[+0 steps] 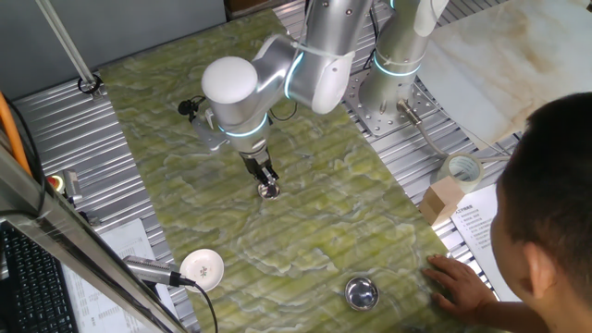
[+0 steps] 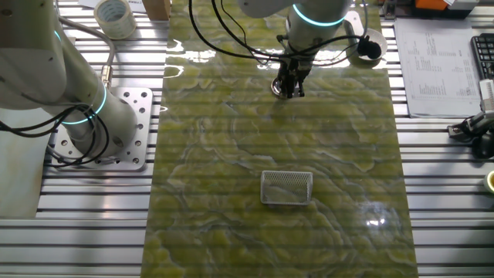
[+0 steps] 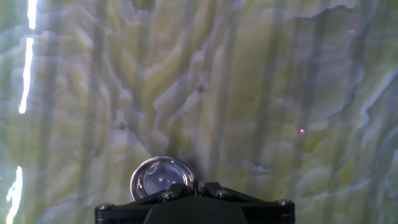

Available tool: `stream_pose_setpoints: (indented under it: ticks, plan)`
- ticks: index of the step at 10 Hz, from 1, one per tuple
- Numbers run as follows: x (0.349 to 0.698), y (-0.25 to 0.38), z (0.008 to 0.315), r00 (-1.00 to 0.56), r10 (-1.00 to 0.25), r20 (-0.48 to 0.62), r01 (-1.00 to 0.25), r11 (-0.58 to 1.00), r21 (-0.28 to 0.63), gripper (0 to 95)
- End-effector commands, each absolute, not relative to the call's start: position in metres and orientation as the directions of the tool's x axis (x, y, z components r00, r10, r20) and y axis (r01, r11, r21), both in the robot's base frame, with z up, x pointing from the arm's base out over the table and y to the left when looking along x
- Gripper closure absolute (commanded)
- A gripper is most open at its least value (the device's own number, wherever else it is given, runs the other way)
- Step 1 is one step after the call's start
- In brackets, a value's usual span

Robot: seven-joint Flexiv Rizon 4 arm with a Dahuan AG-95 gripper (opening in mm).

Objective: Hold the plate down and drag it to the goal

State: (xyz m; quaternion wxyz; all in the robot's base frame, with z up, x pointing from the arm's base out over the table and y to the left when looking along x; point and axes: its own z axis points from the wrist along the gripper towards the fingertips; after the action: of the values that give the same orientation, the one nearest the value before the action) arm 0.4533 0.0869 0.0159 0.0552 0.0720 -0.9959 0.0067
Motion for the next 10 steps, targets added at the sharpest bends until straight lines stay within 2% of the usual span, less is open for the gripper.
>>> stream_pose_setpoints:
  ticks: [1,10]
  plan:
    - [0.454,0.083,0.016,-0.982,-0.149,0.113,-0.151,0.989,-0.005,95.0]
    - [0.455,0.062,0.015,-0.976,-0.182,0.118,-0.184,0.983,-0.005,95.0]
